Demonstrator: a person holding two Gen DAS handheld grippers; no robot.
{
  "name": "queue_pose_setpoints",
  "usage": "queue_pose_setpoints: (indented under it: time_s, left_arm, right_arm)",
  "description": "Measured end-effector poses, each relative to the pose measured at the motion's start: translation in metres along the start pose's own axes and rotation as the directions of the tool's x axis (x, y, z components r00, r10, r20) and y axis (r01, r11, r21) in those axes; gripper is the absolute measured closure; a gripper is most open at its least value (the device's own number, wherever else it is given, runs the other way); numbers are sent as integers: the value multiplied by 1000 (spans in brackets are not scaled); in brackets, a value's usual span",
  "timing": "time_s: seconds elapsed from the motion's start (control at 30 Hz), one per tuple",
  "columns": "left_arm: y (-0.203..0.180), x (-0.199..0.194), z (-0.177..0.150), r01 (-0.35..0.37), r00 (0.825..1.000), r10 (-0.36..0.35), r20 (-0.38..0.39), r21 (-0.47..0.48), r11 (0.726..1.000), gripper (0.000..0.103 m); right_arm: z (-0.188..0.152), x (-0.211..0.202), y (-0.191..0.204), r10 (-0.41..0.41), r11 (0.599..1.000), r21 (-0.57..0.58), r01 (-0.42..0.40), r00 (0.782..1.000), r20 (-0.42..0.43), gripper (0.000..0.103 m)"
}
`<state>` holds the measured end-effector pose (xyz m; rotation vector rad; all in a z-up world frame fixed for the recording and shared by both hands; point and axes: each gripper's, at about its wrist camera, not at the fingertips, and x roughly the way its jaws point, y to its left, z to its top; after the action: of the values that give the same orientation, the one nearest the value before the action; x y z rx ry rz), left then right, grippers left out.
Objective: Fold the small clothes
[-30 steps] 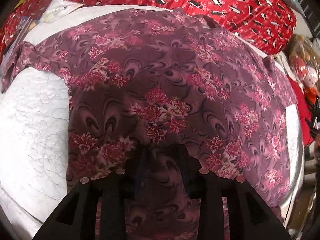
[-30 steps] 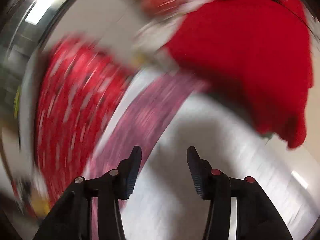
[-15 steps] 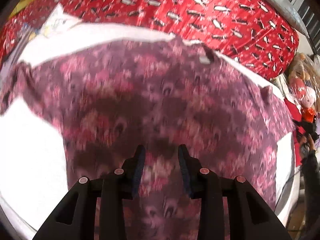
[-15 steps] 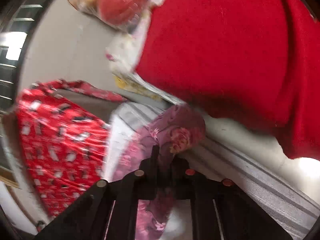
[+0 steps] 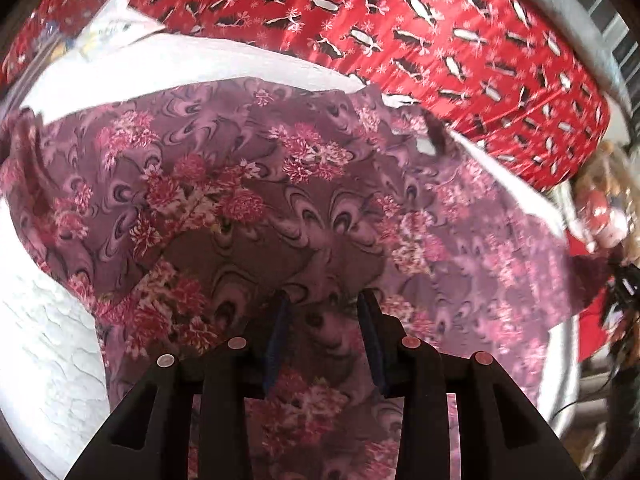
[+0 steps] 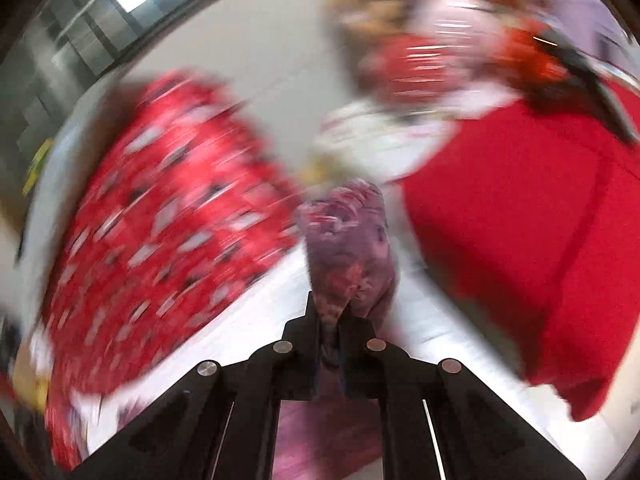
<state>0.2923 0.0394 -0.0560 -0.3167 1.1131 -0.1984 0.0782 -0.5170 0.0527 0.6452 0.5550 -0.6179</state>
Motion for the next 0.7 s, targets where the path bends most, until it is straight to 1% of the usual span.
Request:
queue_pose_setpoints:
  time_s: [0.03, 0.07, 0.1, 0.13, 0.17, 0.2, 0.23, 0.3, 0.33, 0.37, 0.43, 0.47, 0.5, 0.53, 0.6, 0.63, 0.67, 0.7]
  left_arm:
    - [2, -2, 0, 8, 1000, -8, -1, -4, 1000, 69]
    - [5, -5, 2, 17, 1000, -17, -1, -6, 1000, 69]
    - [9, -10, 3, 26, 1000, -26, 0, -6, 1000, 69]
    - [11, -13, 3, 30, 1000, -30, 2, -4, 1000, 69]
    - [13, -18, 4, 34, 999, -34, 3, -1, 999, 69]
    - [16, -24, 4, 37, 999, -37, 6, 4, 999, 69]
    - [20, -30, 5, 38, 999, -38, 11, 12, 999, 69]
    - [29, -44, 6, 37, 999, -37, 24, 23, 999, 69]
    - [34, -49, 7, 36, 999, -37, 31, 24, 999, 69]
    - [38, -54, 7, 37, 999, -37, 35, 22, 999, 69]
    - [47, -64, 6, 44, 998, -44, 41, 10, 999, 69]
    - [52, -67, 7, 49, 998, -49, 43, 2, 999, 69]
    - [58, -70, 7, 55, 998, -55, 43, -8, 998, 69]
    - [60, -72, 7, 58, 997, -57, 43, -16, 998, 69]
    - [64, -74, 7, 68, 997, -67, 41, -29, 997, 69]
    - [64, -76, 7, 75, 996, -74, 41, -35, 997, 69]
    - [64, -76, 7, 79, 996, -78, 40, -37, 996, 69]
    - [62, -76, 7, 92, 995, -91, 35, -38, 995, 69]
  right_arm:
    - [-8, 2, 23, 36, 999, -36, -37, 999, -26, 96]
    - [-22, 8, 57, 84, 992, -84, -89, 994, -68, 96]
    - [-36, 12, 81, 113, 986, -113, -124, 988, -102, 96]
    - [-46, 17, 96, 132, 981, -128, -147, 983, -125, 96]
    - [-64, 26, 126, 167, 969, -155, -194, 971, -174, 96]
    - [-78, 31, 148, 180, 959, -180, -218, 962, -207, 96]
    - [-92, 35, 160, 184, 953, -198, -231, 956, -227, 96]
    - [-124, 45, 200, 203, 933, -234, -275, 935, -289, 96]
    - [-141, 51, 221, 210, 923, -248, -295, 924, -318, 96]
    - [-152, 53, 231, 212, 916, -260, -306, 918, -336, 96]
    - [-184, 60, 267, 202, 893, -306, -328, 903, -378, 96]
    - [-193, 63, 276, 201, 888, -316, -335, 899, -389, 95]
    - [-208, 68, 292, 201, 879, -326, -349, 890, -410, 94]
    - [-218, 69, 298, 203, 874, -329, -358, 884, -422, 92]
    - [-246, 78, 321, 193, 859, -344, -379, 863, -467, 90]
    - [-264, 75, 323, 178, 852, -356, -385, 851, -494, 87]
    - [-276, 78, 328, 162, 845, -363, -393, 835, -526, 81]
    - [-290, 73, 325, 151, 840, -365, -402, 818, -555, 78]
